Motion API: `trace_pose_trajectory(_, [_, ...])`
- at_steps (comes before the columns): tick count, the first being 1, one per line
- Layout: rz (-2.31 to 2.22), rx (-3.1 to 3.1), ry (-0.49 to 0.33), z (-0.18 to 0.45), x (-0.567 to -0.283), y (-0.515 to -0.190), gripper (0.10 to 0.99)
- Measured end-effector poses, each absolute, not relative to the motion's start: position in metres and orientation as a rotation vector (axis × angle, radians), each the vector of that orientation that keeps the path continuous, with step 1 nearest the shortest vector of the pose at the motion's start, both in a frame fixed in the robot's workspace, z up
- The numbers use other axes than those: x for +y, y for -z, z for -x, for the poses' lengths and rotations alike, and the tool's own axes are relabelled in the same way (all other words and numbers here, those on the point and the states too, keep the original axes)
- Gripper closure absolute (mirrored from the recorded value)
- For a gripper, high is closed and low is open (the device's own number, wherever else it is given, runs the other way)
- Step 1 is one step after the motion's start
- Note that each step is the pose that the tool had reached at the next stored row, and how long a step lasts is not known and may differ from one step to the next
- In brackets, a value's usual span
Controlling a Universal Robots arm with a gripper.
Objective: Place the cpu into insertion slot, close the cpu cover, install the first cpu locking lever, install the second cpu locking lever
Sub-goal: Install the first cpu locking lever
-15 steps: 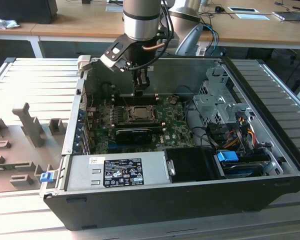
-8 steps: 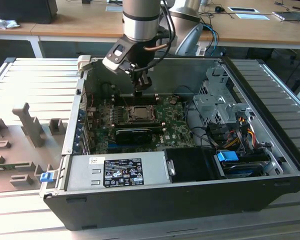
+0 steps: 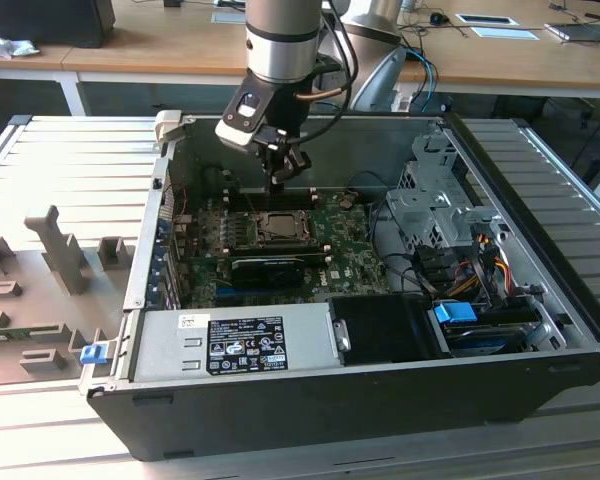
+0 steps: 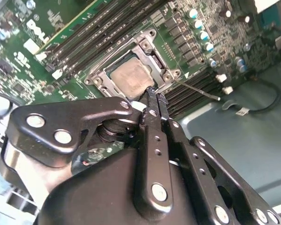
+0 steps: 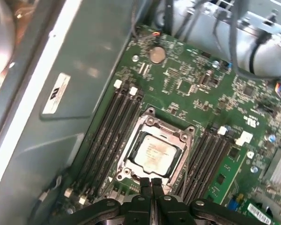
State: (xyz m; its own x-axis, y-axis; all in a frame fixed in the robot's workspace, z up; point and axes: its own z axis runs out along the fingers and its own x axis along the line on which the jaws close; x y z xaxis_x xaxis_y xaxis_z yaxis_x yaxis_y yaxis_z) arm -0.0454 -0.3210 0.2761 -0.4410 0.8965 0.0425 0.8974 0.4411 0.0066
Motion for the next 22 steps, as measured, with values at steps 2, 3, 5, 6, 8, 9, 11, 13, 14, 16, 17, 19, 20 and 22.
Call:
trace_pose_trajectory(2, [1.582,-2.675,0.043,0.0454,-0.3210,-0.2761,0.933])
trace_pose_trajectory(3, [1.556,-2.690,0.042,0.0454,-0.3210,-0.2761,0.933])
trace_pose_trajectory(5, [1.494,-2.724,0.041,0.0454,-0.3210,-0.2761,0.933])
trace_pose_trajectory(6, [1.469,-2.738,0.040,0.0454,-0.3210,-0.2761,0.933])
trace_pose_trajectory(8, [1.415,-2.766,0.039,0.0454,-0.3210,-0.2761,0.933])
trace_pose_trajectory(9, [1.376,-2.785,0.038,0.0454,-0.3210,-0.2761,0.933])
trace_pose_trajectory(11, [1.315,-2.813,0.037,0.0454,-0.3210,-0.2761,0.933])
trace_pose_trajectory(13, [1.253,-2.841,0.036,0.0454,-0.3210,-0.2761,0.933])
trace_pose_trajectory(14, [1.215,-2.857,0.035,0.0454,-0.3210,-0.2761,0.933])
trace_pose_trajectory(16, [1.157,-2.881,0.034,0.0454,-0.3210,-0.2760,0.933])
trace_pose_trajectory(17, [1.132,-2.891,0.034,0.0454,-0.3210,-0.2760,0.933])
trace_pose_trajectory(19, [1.101,-2.909,0.036,0.0454,-0.3211,-0.2760,0.933])
trace_pose_trajectory(20, [1.100,-2.923,0.044,0.0454,-0.3210,-0.2760,0.933])
trace_pose_trajectory(22, [1.093,-2.947,0.057,0.0455,-0.3210,-0.2759,0.933])
